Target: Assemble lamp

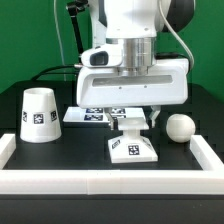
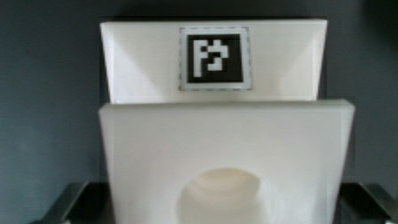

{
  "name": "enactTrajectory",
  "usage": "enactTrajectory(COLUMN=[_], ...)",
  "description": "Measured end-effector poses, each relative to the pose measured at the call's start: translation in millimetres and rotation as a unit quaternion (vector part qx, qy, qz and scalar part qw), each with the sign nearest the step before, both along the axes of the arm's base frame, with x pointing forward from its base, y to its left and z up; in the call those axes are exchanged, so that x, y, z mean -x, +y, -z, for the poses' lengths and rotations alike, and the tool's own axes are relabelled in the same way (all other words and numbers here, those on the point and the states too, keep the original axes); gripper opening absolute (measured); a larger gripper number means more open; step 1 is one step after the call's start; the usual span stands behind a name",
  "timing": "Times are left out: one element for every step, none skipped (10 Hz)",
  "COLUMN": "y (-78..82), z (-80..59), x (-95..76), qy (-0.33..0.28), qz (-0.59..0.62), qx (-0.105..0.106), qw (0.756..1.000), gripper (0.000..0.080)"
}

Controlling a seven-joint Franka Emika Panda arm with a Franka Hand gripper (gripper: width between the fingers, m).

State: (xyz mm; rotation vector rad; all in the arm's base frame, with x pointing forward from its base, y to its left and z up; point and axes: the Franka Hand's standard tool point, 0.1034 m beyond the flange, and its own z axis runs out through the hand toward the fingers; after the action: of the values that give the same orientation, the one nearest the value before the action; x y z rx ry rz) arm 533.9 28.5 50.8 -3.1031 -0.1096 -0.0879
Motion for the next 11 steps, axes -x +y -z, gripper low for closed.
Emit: enactTrajectory(y=[6.8, 14.2, 21.5, 30.2, 39.4, 50.4, 59.8, 66.1, 73.1, 74.8, 75.0], z=[-0.3, -0.2, -0.1, 0.0, 0.0, 0.0, 0.3, 0.3, 0.1, -0.3, -0.8], x=[-9.2, -17.6, -24.8, -34.2, -41.5, -49.0, -56.6, -63.3, -70.8, -76.2, -76.9], qy=[-0.005, -0.011, -0.018, -0.029, -0.036, -0.045, -0.055, -0.061, -0.064, -0.063, -0.058], qz=[0.003, 0.004, 0.004, 0.007, 0.014, 0.022, 0.024, 0.03, 0.04, 0.046, 0.047], qx=[-0.001, -0.002, -0.003, -0.005, -0.007, -0.01, -0.013, -0.015, -0.018, -0.016, -0.011], qw=[1.0, 1.0, 1.0, 1.0, 0.999, 0.999, 0.998, 0.998, 0.997, 0.997, 0.997], gripper=[0.0535, 0.0535, 0.0535, 0.0535, 0.0535, 0.0535, 0.0535, 0.0535, 0.0535, 0.0535, 0.0535])
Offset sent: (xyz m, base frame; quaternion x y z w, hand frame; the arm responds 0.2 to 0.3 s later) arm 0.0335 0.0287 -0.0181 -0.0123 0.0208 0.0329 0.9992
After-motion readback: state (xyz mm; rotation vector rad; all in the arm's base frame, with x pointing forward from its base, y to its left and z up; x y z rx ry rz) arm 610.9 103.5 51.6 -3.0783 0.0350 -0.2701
